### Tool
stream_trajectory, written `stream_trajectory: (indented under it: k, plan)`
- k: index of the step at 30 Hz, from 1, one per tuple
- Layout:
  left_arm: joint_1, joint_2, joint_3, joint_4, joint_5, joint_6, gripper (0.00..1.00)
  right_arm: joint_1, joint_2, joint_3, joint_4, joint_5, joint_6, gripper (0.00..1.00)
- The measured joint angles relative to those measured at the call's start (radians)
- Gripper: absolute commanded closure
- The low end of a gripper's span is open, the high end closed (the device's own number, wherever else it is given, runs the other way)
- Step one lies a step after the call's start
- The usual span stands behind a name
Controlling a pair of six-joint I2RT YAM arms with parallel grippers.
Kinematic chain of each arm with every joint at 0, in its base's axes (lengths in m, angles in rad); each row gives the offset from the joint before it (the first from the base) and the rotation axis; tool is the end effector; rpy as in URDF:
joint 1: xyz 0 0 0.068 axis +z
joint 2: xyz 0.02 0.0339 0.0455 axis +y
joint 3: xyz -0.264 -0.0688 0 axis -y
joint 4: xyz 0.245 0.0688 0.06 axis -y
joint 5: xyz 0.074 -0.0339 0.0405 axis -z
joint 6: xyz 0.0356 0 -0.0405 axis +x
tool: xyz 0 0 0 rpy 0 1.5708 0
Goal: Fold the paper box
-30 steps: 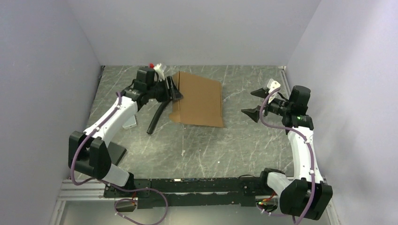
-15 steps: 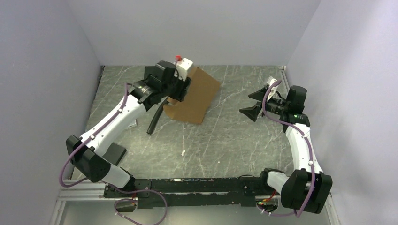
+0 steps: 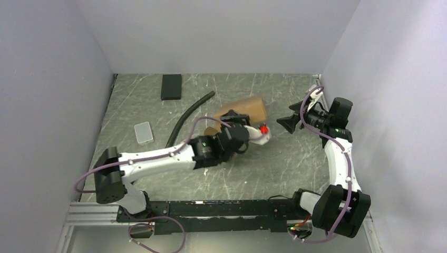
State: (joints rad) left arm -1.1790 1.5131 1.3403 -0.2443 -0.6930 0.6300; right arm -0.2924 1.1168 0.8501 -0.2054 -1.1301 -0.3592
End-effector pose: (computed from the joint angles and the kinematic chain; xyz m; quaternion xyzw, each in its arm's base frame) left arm 0.1543 -0.3140 0.3530 0.5053 0.6329 0.1349 0.5709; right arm 0.2351 -0.0371 0.3035 -0.3035 0.7106 0.2915 0.5639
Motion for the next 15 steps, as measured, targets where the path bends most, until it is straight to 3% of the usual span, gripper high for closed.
stream_trajectory:
  k: [5, 9, 15]
  plan:
    - [-0.097, 0.113, -0.126, 0.303, -0.137, 0.255, 0.81, -0.035, 0.014, 0.000, 0.010, 0.007, 0.021, 0.00]
    - [-0.135, 0.232, -0.203, 0.554, -0.220, 0.420, 0.81, -0.062, 0.021, 0.000, 0.016, 0.019, 0.031, 0.00]
    - [-0.203, 0.495, -0.278, 0.957, -0.316, 0.618, 0.64, -0.072, 0.032, 0.000, 0.021, 0.027, 0.033, 0.00]
